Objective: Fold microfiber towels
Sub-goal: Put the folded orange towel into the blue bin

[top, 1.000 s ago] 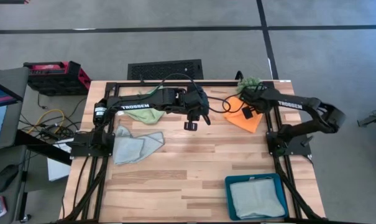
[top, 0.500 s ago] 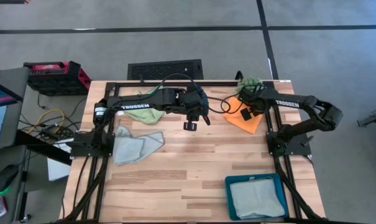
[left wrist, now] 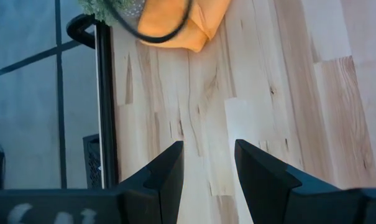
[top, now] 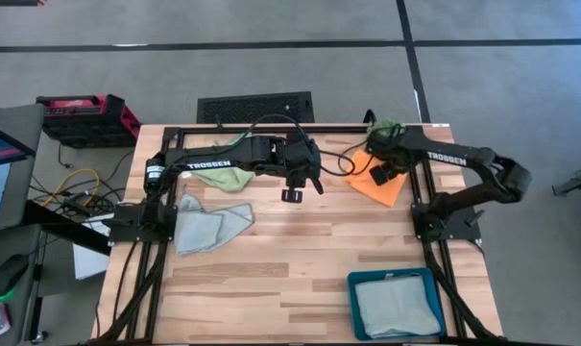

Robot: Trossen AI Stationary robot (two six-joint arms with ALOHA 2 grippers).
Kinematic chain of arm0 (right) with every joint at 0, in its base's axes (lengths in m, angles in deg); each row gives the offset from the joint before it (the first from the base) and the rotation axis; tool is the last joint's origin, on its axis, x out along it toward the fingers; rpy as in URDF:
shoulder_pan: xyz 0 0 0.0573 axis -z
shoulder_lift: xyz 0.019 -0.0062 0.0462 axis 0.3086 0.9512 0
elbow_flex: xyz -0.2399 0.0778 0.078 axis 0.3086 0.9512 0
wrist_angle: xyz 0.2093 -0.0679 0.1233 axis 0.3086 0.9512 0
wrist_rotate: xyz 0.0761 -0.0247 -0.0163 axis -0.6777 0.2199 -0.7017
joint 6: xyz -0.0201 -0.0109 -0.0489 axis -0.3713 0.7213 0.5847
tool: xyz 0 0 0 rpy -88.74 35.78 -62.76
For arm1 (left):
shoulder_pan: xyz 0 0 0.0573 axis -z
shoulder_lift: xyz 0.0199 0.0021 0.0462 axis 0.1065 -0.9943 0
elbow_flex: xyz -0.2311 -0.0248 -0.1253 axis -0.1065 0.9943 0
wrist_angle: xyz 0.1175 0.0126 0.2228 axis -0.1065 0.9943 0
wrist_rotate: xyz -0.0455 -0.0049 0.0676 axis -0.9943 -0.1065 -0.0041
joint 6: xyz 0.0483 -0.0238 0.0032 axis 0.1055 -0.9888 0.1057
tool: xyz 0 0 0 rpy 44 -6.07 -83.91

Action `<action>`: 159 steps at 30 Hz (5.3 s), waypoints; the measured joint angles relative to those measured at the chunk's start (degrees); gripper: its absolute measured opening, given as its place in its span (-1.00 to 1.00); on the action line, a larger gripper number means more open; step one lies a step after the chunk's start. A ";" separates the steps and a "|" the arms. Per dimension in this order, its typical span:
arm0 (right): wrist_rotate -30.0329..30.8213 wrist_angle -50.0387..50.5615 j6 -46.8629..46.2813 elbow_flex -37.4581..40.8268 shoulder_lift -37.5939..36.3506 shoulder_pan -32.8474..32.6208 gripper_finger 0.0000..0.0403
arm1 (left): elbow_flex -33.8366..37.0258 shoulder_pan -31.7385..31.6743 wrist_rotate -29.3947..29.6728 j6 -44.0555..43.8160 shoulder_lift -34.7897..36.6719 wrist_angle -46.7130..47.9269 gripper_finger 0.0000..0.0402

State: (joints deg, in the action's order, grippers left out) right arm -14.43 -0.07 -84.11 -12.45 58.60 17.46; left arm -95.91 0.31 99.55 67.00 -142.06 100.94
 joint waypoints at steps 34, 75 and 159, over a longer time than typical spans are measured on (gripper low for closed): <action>-8.06 -9.66 3.63 1.20 12.88 -19.45 -0.10 | 0.00 0.00 -0.35 -1.98 0.00 1.14 -0.32; -14.32 11.17 8.79 -5.90 5.34 -42.55 -0.97 | 0.00 5.48 -0.15 -13.36 0.26 4.40 -0.32; -35.56 -15.07 -23.62 -17.05 15.10 -90.58 -0.43 | 0.00 23.89 -10.69 -15.59 0.42 -4.51 -0.32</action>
State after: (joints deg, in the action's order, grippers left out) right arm -49.99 -15.15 -107.72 -29.50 73.70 -73.12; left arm -95.91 24.20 88.86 51.41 -141.64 96.42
